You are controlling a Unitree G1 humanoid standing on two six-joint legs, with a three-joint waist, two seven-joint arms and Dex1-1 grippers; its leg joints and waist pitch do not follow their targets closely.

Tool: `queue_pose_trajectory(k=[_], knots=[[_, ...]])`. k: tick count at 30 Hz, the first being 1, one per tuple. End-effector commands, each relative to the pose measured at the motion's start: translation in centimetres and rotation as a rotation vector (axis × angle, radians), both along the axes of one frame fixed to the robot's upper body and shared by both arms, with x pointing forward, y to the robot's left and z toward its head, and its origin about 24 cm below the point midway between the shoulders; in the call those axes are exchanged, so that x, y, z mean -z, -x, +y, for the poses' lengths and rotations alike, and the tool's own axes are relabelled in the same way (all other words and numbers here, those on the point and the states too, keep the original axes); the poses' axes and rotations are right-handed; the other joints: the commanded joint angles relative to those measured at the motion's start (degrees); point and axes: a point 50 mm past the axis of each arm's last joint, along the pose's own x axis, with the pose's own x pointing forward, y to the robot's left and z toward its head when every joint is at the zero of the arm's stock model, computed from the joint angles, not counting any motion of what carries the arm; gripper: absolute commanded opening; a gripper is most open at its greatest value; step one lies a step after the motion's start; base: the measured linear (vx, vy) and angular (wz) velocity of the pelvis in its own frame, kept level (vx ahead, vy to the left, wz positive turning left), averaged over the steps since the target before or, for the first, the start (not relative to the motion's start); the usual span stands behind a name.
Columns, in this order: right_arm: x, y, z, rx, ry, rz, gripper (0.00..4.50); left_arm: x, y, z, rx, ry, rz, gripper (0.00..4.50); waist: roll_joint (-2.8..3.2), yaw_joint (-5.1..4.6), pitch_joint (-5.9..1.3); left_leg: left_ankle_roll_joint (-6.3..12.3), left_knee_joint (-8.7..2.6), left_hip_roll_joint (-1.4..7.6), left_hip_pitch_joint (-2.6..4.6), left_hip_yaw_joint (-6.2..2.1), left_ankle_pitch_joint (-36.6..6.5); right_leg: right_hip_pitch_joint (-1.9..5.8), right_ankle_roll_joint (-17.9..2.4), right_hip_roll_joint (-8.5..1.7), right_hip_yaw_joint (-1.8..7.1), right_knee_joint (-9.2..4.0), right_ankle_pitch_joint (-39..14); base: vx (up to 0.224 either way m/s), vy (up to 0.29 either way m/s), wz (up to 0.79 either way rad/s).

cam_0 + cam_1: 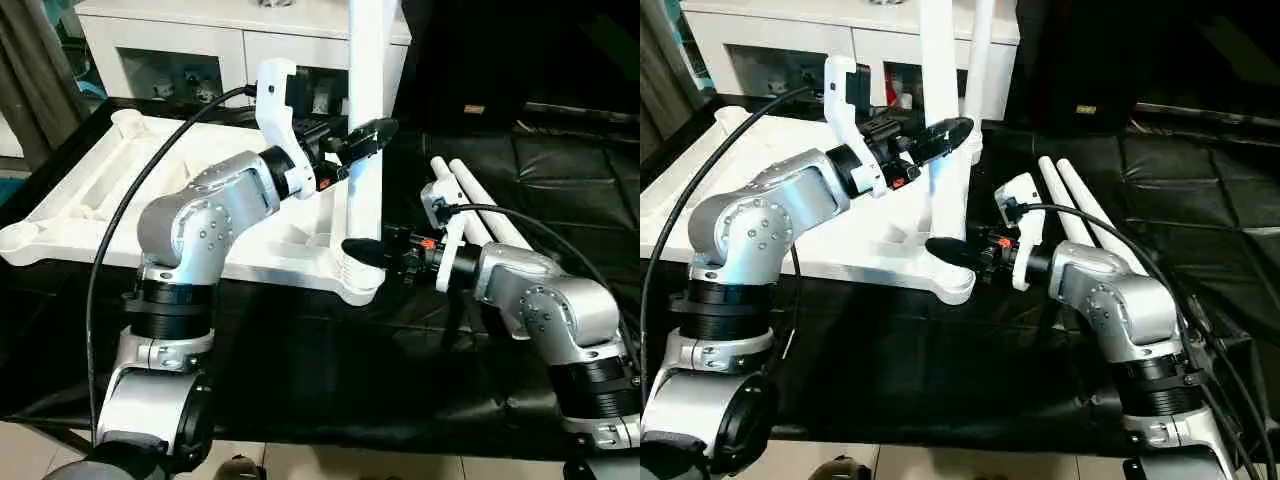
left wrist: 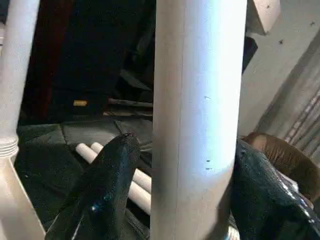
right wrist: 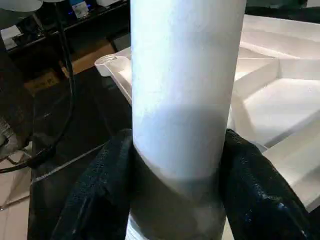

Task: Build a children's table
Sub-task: Pick table leg

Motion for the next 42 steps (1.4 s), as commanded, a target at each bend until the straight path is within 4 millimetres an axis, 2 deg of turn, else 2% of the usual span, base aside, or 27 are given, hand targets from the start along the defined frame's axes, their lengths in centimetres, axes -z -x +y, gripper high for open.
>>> queue_pose_trajectory(k=[1, 4, 10, 11, 12, 14, 16, 20, 29, 31, 35, 38, 42], knots=[[-1.3, -0.4, -0.2, 0.01, -0.004, -0.067, 2.0, -0.2, -0.2, -0.4, -0.014, -0.027, -0.003, 2.58, -0.29, 0.09, -4.74, 0.28, -3.82, 1.38, 0.76, -0.23, -8.9, 3.45, -9.8, -2.52, 2.02, -3.6, -10.8, 0.0, 0.0, 0.0], [-1.3, -0.6, -0.1, 0.02, 0.001, -0.074, 2.0, 0.0, 0.0, -0.8, 0.002, -0.019, 0.018, 2.33, -0.33, 0.1, -4.71, 0.34, -3.8, 1.39, 0.76, -0.17, -9.1, 3.49, -10.1, -2.56, 2.03, -3.62, -10.6, 0.0, 0.0, 0.0], [-1.8, -0.9, -0.1, 0.041, -0.006, -0.14, 2.0, 0.0, 0.0, -0.7, 0.014, 0.0, 0.029, 2.0, -0.38, 0.03, -4.62, 0.07, -3.85, 1.39, 0.83, -0.2, -10.4, 3.4, -9.3, -2.64, 2.01, -3.93, -13.3, 0.0, 0.0, 0.0], [-1.9, -0.9, -0.1, 0.044, -0.016, -0.136, 2.35, 0.0, 0.0, -0.7, 0.017, 0.003, 0.029, 1.92, -0.37, -0.01, -4.59, 0.08, -3.86, 1.38, 0.79, -0.18, -10.4, 3.36, -9.2, -2.63, 2.02, -3.98, -13.4, 0.0, 0.0, 0.0], [-2.1, -1.0, -0.3, 0.052, -0.049, -0.122, 2.35, -0.2, 0.1, -0.7, 0.032, 0.014, 0.029, 1.92, -0.45, -0.02, -4.6, 0.15, -3.88, 1.37, 0.8, -0.19, -10.3, 3.39, -9.2, -2.6, 2.01, -3.91, -13.4, 0.0, 0.0, 0.0], [-2.1, -1.1, -0.4, 0.048, -0.07, -0.102, 2.72, -0.2, 0.1, -0.7, 0.037, 0.016, 0.028, 1.86, -0.52, -0.08, -4.65, 0.35, -3.85, 1.39, 0.87, -0.17, -10.2, 3.36, -9.3, -2.59, 2.0, -3.89, -13.3, 0.0, 0.0, 0.0], [-2.2, -0.9, -0.8, 0.02, -0.081, -0.077, 2.78, -0.3, 0.1, -0.6, 0.046, 0.014, 0.029, 1.85, -0.61, -0.14, -4.66, 0.82, -3.78, 1.35, 0.81, -0.16, -9.5, 3.42, -9.5, -2.49, 1.98, -3.75, -12.4, 0.0, 0.0, 0.0], [-2.1, -0.8, -1.4, -0.007, -0.056, -0.051, 3.18, -0.4, 0.0, -0.3, 0.061, 0.011, 0.04, 1.84, -0.66, 0.04, -4.67, 1.05, -3.71, 1.33, 0.76, -0.09, -8.6, 3.48, -9.7, -2.56, 2.02, -3.7, -11.9, 0.0, 0.0, 0.0], [-2.4, -0.6, -2.3, -0.073, -0.061, -0.01, 3.19, -0.8, 0.5, -0.5, 0.142, 0.01, 0.03, 1.84, -0.92, 0.01, -4.67, 1.55, -3.61, 1.33, 0.72, -0.02, -8.1, 3.55, -10.4, -2.6, 2.0, -3.68, -11.8, 0.0, 0.0, 0.0], [-2.4, -0.5, -2.3, -0.081, -0.061, -0.006, 3.19, -0.9, 0.5, -0.6, 0.148, 0.009, 0.027, 1.84, -1.04, 0.12, -4.62, 1.6, -3.6, 1.38, 0.76, 0.01, -8.2, 3.49, -10.3, -2.6, 2.02, -3.73, -12.2, 0.0, 0.0, 0.0], [-2.3, 0.0, -2.2, -0.158, -0.054, 0.03, 3.19, -1.4, 1.7, -1.4, 0.274, 0.018, -0.028, 1.84, -1.03, 0.28, -4.63, 1.56, -3.62, 1.44, 0.77, -0.04, -8.1, 3.51, -10.3, -2.71, 1.98, -3.71, -13.1, 0.0, 0.0, 0.0], [-2.2, 0.2, -2.0, -0.187, -0.043, 0.041, 3.19, -1.3, 2.2, -1.7, 0.318, 0.009, -0.035, 1.84, -1.03, 0.31, -4.67, 1.73, -3.55, 1.49, 0.74, 0.0, -7.5, 3.48, -11.0, -2.67, 2.0, -3.49, -11.5, 0.0, 0.0, 0.0], [-2.0, 0.3, -1.8, -0.212, -0.034, 0.05, 3.19, -1.2, 2.3, -1.9, 0.336, -0.001, -0.036, 1.84, -1.11, 0.28, -4.61, 1.6, -3.54, 1.42, 0.71, 0.03, -7.8, 3.5, -10.6, -2.67, 2.04, -3.62, -12.5, 0.0, 0.0, 0.0]])
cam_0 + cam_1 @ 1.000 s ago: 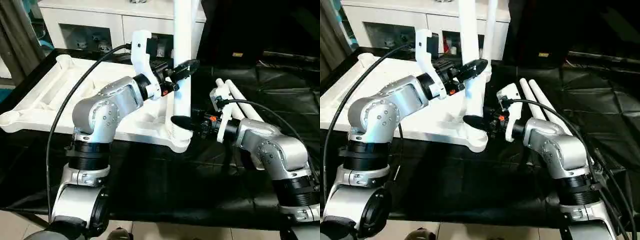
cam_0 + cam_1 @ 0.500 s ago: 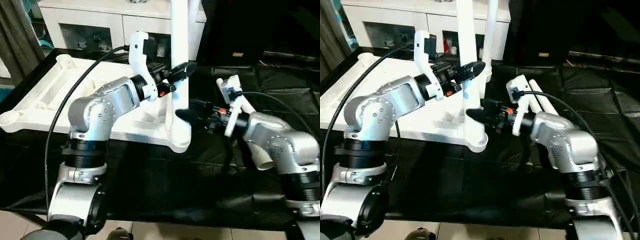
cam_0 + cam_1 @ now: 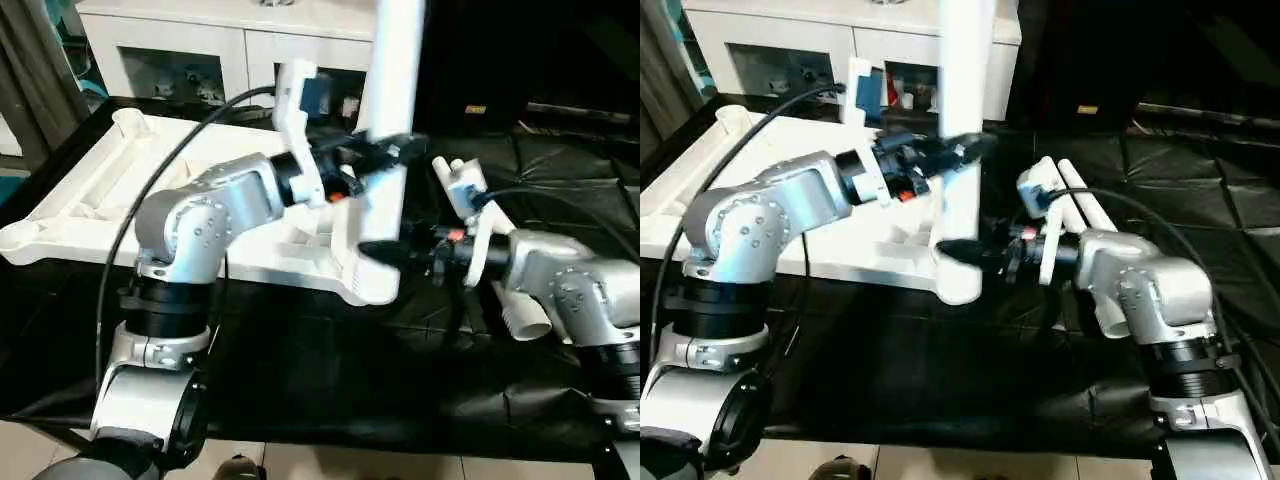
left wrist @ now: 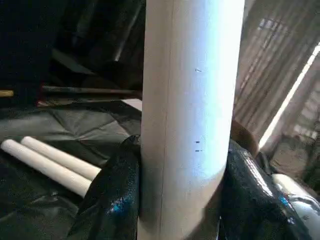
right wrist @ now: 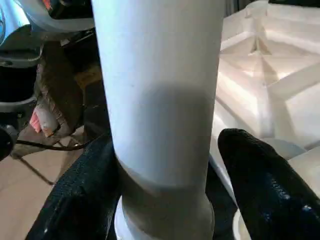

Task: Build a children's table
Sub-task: Pick table leg

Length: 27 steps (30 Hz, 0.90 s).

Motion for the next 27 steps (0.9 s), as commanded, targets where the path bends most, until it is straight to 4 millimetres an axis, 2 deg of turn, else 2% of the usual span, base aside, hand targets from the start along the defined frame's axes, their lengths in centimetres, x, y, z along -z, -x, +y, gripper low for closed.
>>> queue_pose_trajectory(k=[1, 3, 4, 6, 13, 19, 23, 25, 27], knots=[[-0.41, 0.06, 0.16, -0.031, 0.017, -0.008, 3.19, -0.7, 0.54, -0.5, 0.048, -0.003, -0.033, 1.84, -0.96, 0.11, -4.62, 1.43, -3.58, 1.43, 0.75, -0.01, -8.3, 3.48, -10.3, -2.67, 2.01, -3.78, -13.5, 0.0, 0.0, 0.0], [-0.37, 0.15, 0.23, -0.043, 0.02, -0.004, 3.19, -0.68, 0.56, -0.51, 0.053, -0.007, -0.035, 1.84, -0.97, 0.14, -4.65, 1.26, -3.58, 1.45, 0.75, -0.03, -8.4, 3.45, -10.0, -2.69, 2.04, -3.8, -13.8, 0.0, 0.0, 0.0], [-0.34, 0.19, 0.3, -0.05, 0.022, -0.002, 3.19, -0.64, 0.59, -0.5, 0.057, -0.01, -0.036, 1.84, -1.35, 0.11, -4.63, 1.31, -3.59, 1.46, 0.72, 0.0, -8.3, 3.46, -9.9, -2.68, 2.02, -3.82, -13.8, 0.0, 0.0, 0.0], [-0.31, 0.23, 0.46, -0.057, 0.022, 0.0, 3.19, -0.55, 0.72, -0.5, 0.069, -0.018, -0.039, 1.84, -1.05, 0.19, -4.65, 1.14, -3.6, 1.48, 0.74, -0.04, -8.2, 3.39, -9.7, -2.73, 2.04, -3.8, -14.1, 0.0, 0.0, 0.0], [-0.26, 0.34, 0.78, -0.066, 0.009, 0.003, 3.19, -0.36, 0.89, -0.46, 0.082, -0.032, -0.043, 1.84, -0.99, 0.32, -4.65, 0.89, -3.62, 1.47, 0.76, -0.03, -8.3, 3.39, -10.0, -2.68, 2.04, -3.72, -13.3, 0.0, 0.0, 0.0], [-0.14, 0.39, 0.78, -0.066, 0.003, 0.007, 2.5, -0.39, 0.88, -0.45, 0.086, -0.032, -0.045, 1.84, -0.86, 0.58, -4.69, 0.62, -3.66, 1.51, 0.86, -0.08, -8.6, 3.38, -10.0, -2.65, 2.05, -3.65, -12.9, 0.0, 0.0, 0.0], [-0.08, 0.51, 0.93, -0.07, -0.011, 0.013, 2.4, -0.35, 0.95, -0.45, 0.093, -0.035, -0.046, 1.84, -0.73, 0.66, -4.71, 0.52, -3.66, 1.49, 0.86, -0.11, -8.7, 3.4, -10.2, -2.65, 2.04, -3.6, -12.6, 0.0, 0.0, 0.0], [-0.06, 0.54, 0.97, -0.071, -0.014, 0.014, 2.09, -0.34, 0.97, -0.46, 0.095, -0.036, -0.046, 1.84, -0.76, 0.64, -4.73, 0.47, -3.68, 1.51, 0.88, -0.13, -8.7, 3.4, -10.3, -2.64, 2.01, -3.6, -12.5, 0.0, 0.0, 0.0], [-0.04, 0.53, 0.99, -0.071, -0.01, 0.003, 2.03, -0.34, 0.98, -0.46, 0.097, -0.037, -0.047, 1.84, -0.84, 0.67, -4.73, 0.41, -3.66, 1.49, 0.82, -0.1, -8.5, 3.45, -10.3, -2.63, 2.04, -3.54, -12.1, 0.0, 0.0, 0.0]])
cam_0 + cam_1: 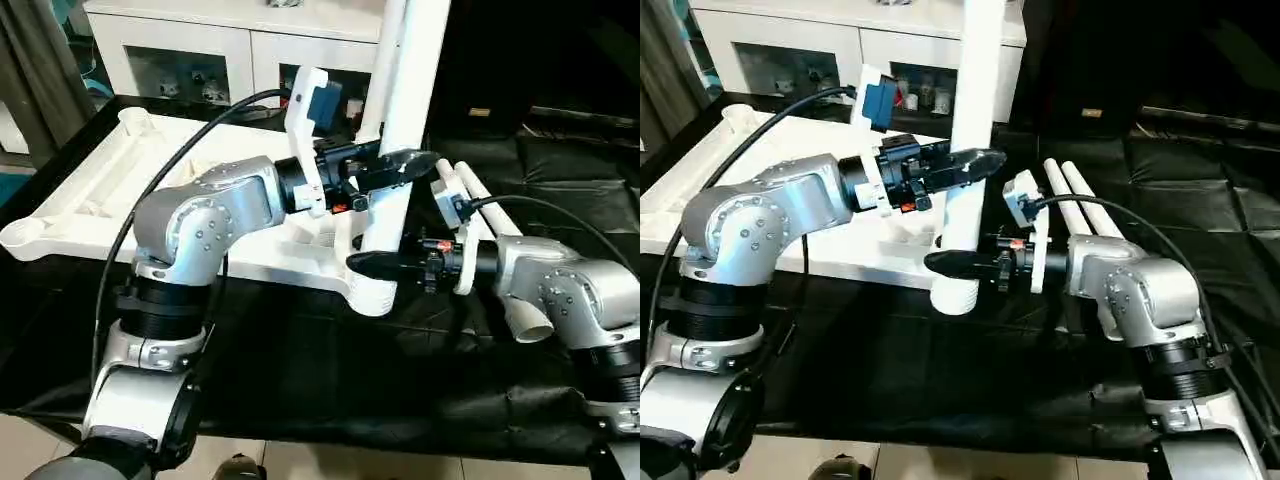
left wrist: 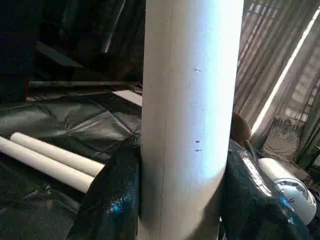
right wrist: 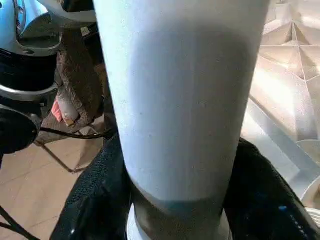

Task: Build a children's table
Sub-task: Pick table leg

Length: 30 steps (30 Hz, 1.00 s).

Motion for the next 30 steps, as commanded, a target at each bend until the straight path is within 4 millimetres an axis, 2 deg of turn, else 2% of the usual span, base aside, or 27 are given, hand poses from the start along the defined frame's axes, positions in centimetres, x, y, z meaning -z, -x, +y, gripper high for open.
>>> queue_pose_trajectory(k=[1, 3, 5, 8, 17, 25, 30], knots=[[-0.26, 0.0, -0.08, 0.004, -0.002, -0.023, 2.02, -0.36, 0.49, -0.36, 0.037, 0.0, -0.022, 1.84, -0.46, -0.01, -4.7, 0.37, -3.68, 1.48, 0.84, -0.12, -8.5, 3.45, -10.3, -2.68, 2.04, -3.57, -12.1, 0.0, 0.0, 0.0], [-0.3, -0.04, -0.09, 0.007, -0.005, -0.025, 2.02, -0.36, 0.49, -0.35, 0.039, -0.001, -0.022, 1.84, -0.5, -0.02, -4.7, 0.32, -3.68, 1.5, 0.86, -0.1, -8.7, 3.42, -10.3, -2.67, 2.04, -3.61, -12.2, 0.0, 0.0, 0.0], [-0.34, -0.11, -0.1, 0.012, -0.009, -0.024, 2.65, -0.35, 0.52, -0.36, 0.043, -0.004, -0.024, 1.84, -0.49, -0.04, -4.7, 0.29, -3.71, 1.51, 0.9, -0.11, -8.8, 3.41, -10.4, -2.66, 2.03, -3.61, -12.2, 0.0, 0.0, 0.0], [-0.37, -0.23, -0.11, 0.02, -0.004, -0.027, 2.69, -0.32, 0.59, -0.31, 0.046, -0.008, -0.025, 1.84, -0.66, -0.03, -4.69, 0.33, -3.69, 1.45, 0.81, -0.08, -8.5, 3.47, -10.4, -2.68, 2.04, -3.56, -12.1, 0.0, 0.0, 0.0], [-0.48, -0.28, 0.0, 0.012, -0.023, -0.018, 2.7, -0.29, 0.64, -0.09, 0.052, -0.021, -0.028, 1.84, -0.44, 0.05, -4.64, 0.13, -3.74, 1.49, 0.85, -0.13, -8.9, 3.41, -10.2, -2.71, 2.04, -3.57, -12.5, 0.0, 0.0, 0.0], [-0.25, 0.07, 0.09, -0.005, -0.029, -0.004, 2.02, -0.42, 0.66, -0.13, 0.059, -0.023, -0.033, 1.84, -0.34, 0.06, -4.72, -0.02, -3.73, 1.47, 0.86, -0.15, -8.9, 3.46, -10.5, -2.66, 2.03, -3.51, -11.7, 0.0, 0.0, 0.0], [-0.18, 0.03, 0.05, -0.003, -0.029, -0.004, 1.95, -0.43, 0.56, -0.18, 0.049, -0.026, -0.045, 1.84, -0.32, 0.05, -4.75, 0.02, -3.7, 1.47, 0.9, -0.14, -8.9, 3.48, -10.9, -2.65, 2.04, -3.46, -11.0, 0.0, 0.0, 0.0]])
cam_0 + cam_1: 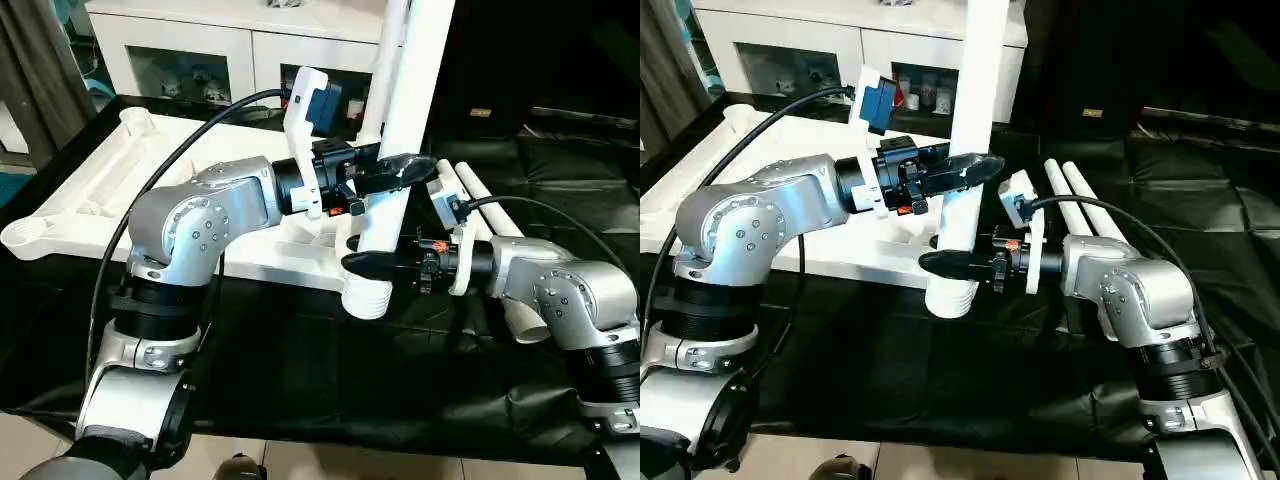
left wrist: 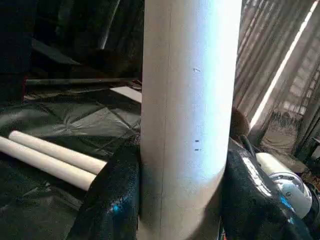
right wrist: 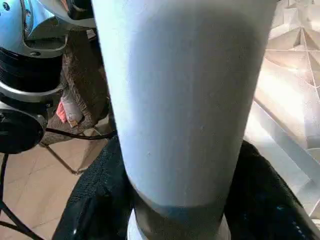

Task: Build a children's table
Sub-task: Pick table leg, then insert table leg to table base

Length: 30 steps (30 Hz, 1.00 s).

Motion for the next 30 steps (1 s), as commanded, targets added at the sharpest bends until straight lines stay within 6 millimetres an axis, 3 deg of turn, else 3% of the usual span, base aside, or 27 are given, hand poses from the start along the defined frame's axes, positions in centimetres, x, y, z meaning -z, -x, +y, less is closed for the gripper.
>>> queue_pose_trajectory(k=[1, 9, 12, 13, 14, 15, 17, 18, 20, 21, 22, 23, 24, 25, 26, 27, 29, 30], knots=[[-0.2, 0.0, -0.4, 0.012, -0.009, -0.003, 1.95, -0.4, 0.4, -0.4, 0.031, -0.002, -0.024, 2.4, -0.25, 0.01, -4.74, 0.05, -3.7, 1.45, 0.85, -0.15, -8.9, 3.48, -10.9, -2.64, 2.04, -3.48, -11.1, 0.0, 0.0, 0.0], [-0.3, -0.2, -0.5, 0.079, -0.047, -0.035, 1.92, -0.6, 0.1, -0.2, -0.012, 0.098, -0.01, 3.07, -0.22, 0.03, -4.69, -0.03, -3.7, 1.46, 0.78, -0.15, -9.3, 3.47, -11.1, -2.73, 2.02, -3.67, -11.4, 0.0, 0.0, 0.0], [-0.6, -0.3, -0.5, 0.116, -0.094, -0.054, 1.92, -1.1, -0.3, 0.4, -0.095, 0.222, -0.058, 3.29, -0.09, 0.12, -4.85, 0.04, -3.67, 1.51, 0.73, -0.21, -9.4, 3.65, -11.3, -2.81, 2.0, -3.74, -10.4, 0.0, 0.0, 0.0], [-0.9, -0.3, -0.7, 0.147, -0.139, -0.062, 1.92, -1.7, -0.6, 0.9, -0.149, 0.368, -0.051, 3.29, -0.1, 0.07, -4.81, 0.15, -3.71, 1.48, 0.66, -0.23, -9.4, 3.71, -11.4, -2.7, 1.98, -3.64, -9.8, 0.0, 0.0, 0.0], [-0.9, -0.3, -0.7, 0.147, -0.139, -0.062, 1.92, -1.7, -0.6, 0.9, -0.149, 0.368, -0.051, 3.29, -0.13, 0.1, -4.82, 0.18, -3.72, 1.49, 0.68, -0.24, -9.6, 3.69, -11.5, -2.75, 1.95, -3.7, -9.9, 0.0, 0.0, 0.0], [-1.2, -0.2, -0.9, 0.168, -0.18, -0.07, 1.92, -2.3, -1.0, 1.6, -0.205, 0.521, -0.007, 3.29, -0.08, 0.14, -4.85, 0.24, -3.6, 1.44, 0.59, -0.21, -10.0, 3.8, -12.0, -2.84, 1.93, -3.64, -9.8, 0.0, 0.0, 0.0], [-1.3, -0.2, -1.1, 0.204, -0.201, -0.088, 1.92, -2.6, -1.4, 2.5, -0.251, 0.63, 0.033, 3.29, -0.23, 0.18, -4.79, 0.39, -3.59, 1.41, 0.66, -0.21, -10.9, 3.78, -12.1, -2.77, 1.88, -3.88, -10.5, 0.0, 0.0, 0.0], [-1.4, -0.2, -1.3, 0.23, -0.206, -0.103, 1.92, -2.6, -1.5, 2.9, -0.281, 0.655, 0.035, 3.29, 0.12, 0.17, -4.81, 0.62, -3.68, 1.39, 0.71, -0.29, -11.0, 3.68, -11.4, -2.58, 1.87, -3.91, -10.9, 0.0, 0.0, 0.0], [-1.4, -0.2, -1.4, 0.257, -0.211, -0.118, 1.92, -2.6, -1.7, 3.3, -0.312, 0.679, 0.035, 3.29, 0.04, 0.13, -4.7, 0.61, -3.78, 1.39, 0.7, -0.3, -11.3, 3.61, -10.3, -2.63, 1.83, -4.16, -12.3, 0.0, 0.0, 0.0], [-1.4, -0.6, -1.9, 0.34, -0.188, -0.161, 1.92, -2.1, -2.1, 4.0, -0.4, 0.636, 0.029, 3.29, 0.5, 0.12, -4.74, 0.14, -3.9, 1.47, 0.92, -0.45, -11.7, 3.41, -9.1, -2.58, 1.8, -4.28, -13.8, 0.0, 0.0, 0.0], [-1.3, -1.0, -2.4, 0.445, -0.129, -0.219, 1.92, -1.2, -3.0, 5.0, -0.548, 0.535, 0.034, 3.29, 0.38, -0.08, -4.68, -0.1, -3.95, 1.5, 0.94, -0.39, -12.0, 3.24, -8.6, -2.47, 1.83, -4.42, -14.2, 0.0, 0.0, 0.0], [-1.6, -1.4, -2.9, 0.57, -0.085, -0.342, 1.92, 0.2, -3.8, 6.7, -0.759, 0.319, -0.046, 3.29, 0.24, -0.29, -4.67, -1.0, -4.1, 1.52, 0.96, -0.5, -12.3, 3.22, -6.7, -2.33, 1.79, -4.44, -15.1, 0.0, 0.0, 0.0], [-1.5, -1.5, -3.6, 0.728, 0.035, -0.49, 1.92, 2.1, -4.0, 9.3, -0.979, 0.049, -0.169, 3.29, 0.25, -0.4, -4.64, -1.77, -4.35, 1.64, 1.01, -0.73, -12.8, 2.89, -2.9, -2.35, 1.82, -4.75, -17.5, 0.0, 0.0, 0.0], [-1.5, -1.5, -3.6, 0.728, 0.035, -0.49, 1.92, 2.1, -4.0, 9.3, -0.979, 0.049, -0.169, 3.29, 0.33, -0.35, -4.69, -2.41, -4.55, 1.66, 0.96, -0.95, -12.6, 2.9, -0.9, -2.5, 1.78, -4.77, -18.5, 0.0, 0.0, 0.0], [-0.6, -1.2, -4.1, 0.808, 0.166, -0.515, 1.92, 3.4, -3.5, 10.6, -1.062, -0.049, -0.188, 3.29, 0.39, -0.62, -4.64, -3.46, -4.64, 1.45, 0.9, -0.89, -12.1, 3.13, 1.0, -2.34, 1.81, -4.75, -19.3, 0.0, 0.0, 0.0], [0.5, -0.6, -4.5, 0.884, 0.209, -0.49, 1.92, 4.5, -2.8, 11.5, -1.143, -0.11, -0.207, 3.29, 0.37, -0.85, -4.69, -4.03, -4.56, 1.5, 1.15, -0.71, -11.3, 2.94, 0.3, -2.1, 1.97, -4.51, -17.5, 0.0, 0.0, 0.0], [1.4, 0.0, -4.5, 0.933, 0.174, -0.411, 1.92, 5.3, -2.1, 12.1, -1.19, -0.153, -0.234, 3.29, 0.9, -1.33, -4.87, -2.8, -4.6, 1.54, 1.44, -0.61, -13.5, 2.57, -3.4, -2.02, 2.08, -4.37, -14.8, 0.0, 0.0, 0.0], [2.0, 0.5, -4.3, 0.964, 0.123, -0.349, 1.92, 6.2, -1.6, 12.4, -1.225, -0.194, -0.258, 3.29, 0.78, -1.4, -4.93, -2.45, -4.6, 1.61, 1.47, -0.64, -14.1, 2.51, -4.4, -2.0, 2.07, -4.28, -13.9, 0.0, 0.0, 0.0]])
